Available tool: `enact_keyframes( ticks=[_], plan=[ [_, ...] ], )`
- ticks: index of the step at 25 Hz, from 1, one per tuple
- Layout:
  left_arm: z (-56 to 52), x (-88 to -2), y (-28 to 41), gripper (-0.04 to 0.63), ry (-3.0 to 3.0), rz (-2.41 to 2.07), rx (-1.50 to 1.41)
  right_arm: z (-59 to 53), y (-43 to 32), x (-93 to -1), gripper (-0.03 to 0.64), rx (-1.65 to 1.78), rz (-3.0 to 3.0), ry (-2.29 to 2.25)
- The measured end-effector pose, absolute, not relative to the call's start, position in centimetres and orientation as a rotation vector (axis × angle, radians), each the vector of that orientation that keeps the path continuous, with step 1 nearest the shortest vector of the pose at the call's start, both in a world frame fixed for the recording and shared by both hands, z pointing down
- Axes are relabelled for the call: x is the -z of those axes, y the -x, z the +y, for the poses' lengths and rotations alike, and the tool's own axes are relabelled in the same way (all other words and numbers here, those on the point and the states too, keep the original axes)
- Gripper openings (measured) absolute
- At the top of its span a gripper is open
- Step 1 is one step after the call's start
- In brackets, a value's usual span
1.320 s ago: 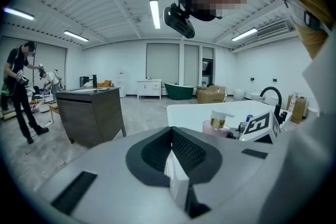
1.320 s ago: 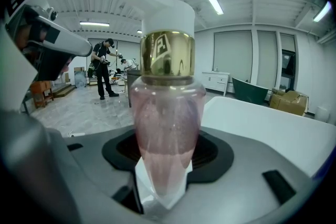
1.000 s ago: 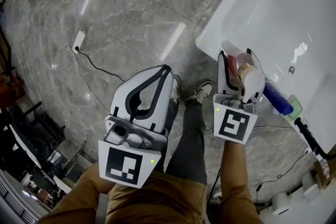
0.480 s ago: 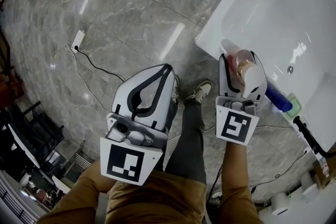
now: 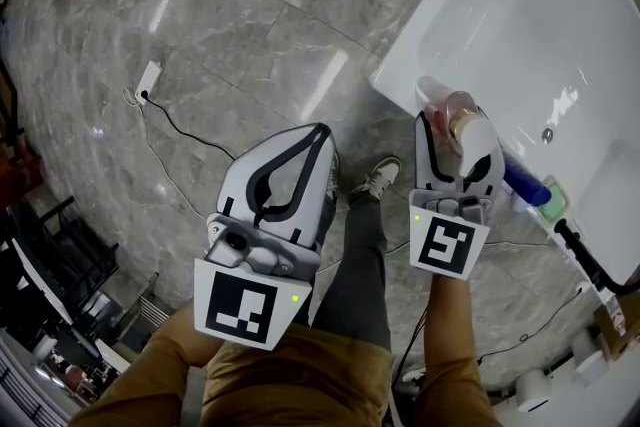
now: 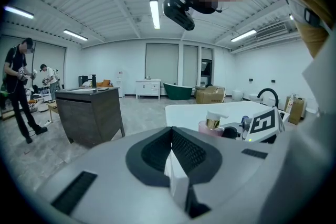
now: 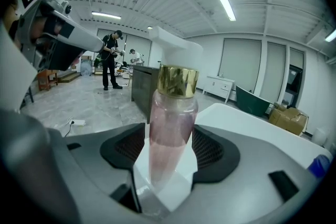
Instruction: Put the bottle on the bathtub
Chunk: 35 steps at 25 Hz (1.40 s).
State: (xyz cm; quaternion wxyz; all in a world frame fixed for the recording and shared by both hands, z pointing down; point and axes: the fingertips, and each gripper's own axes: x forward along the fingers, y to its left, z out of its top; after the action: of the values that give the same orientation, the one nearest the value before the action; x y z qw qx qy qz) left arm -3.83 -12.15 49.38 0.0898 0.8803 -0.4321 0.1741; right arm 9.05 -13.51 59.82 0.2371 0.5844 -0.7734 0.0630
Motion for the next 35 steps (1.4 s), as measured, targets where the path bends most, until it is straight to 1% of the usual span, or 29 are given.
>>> enact_keyframes(
  ticks=[12,18,22,32,34,35],
  plan=[
    [-11.3,-47.5,3.9,0.006,-2.676,-1.239,-0.5,-11.1,-9.3,-58.6,0.267,-0.214,-2.069,-1.646],
    [-10.6,-47.2,4.5,0.006,-2.677,-1.224,-0.494,-9.7,-9.8,-57.8,0.267,-0.371,-2.048,-1.752],
    [-10.7,-45.5,5.0,0.006,-2.69,-1.228,-0.466,-9.0,-9.3,-55.8,0.267,-0.43,-2.041,-1.792],
    [-10.7,-42.6,5.1,0.006,-2.709,-1.229,-0.407,-8.6,-9.5,-51.3,0.265,-0.419,-2.043,-1.806],
    [-10.7,-42.2,5.0,0.006,-2.715,-1.224,-0.399,-8.5,-9.5,-50.5,0.256,-0.402,-2.047,-1.796],
    [-10.7,-42.2,4.9,0.006,-2.714,-1.224,-0.393,-8.4,-9.6,-50.1,0.239,-0.395,-2.047,-1.795]
  ],
)
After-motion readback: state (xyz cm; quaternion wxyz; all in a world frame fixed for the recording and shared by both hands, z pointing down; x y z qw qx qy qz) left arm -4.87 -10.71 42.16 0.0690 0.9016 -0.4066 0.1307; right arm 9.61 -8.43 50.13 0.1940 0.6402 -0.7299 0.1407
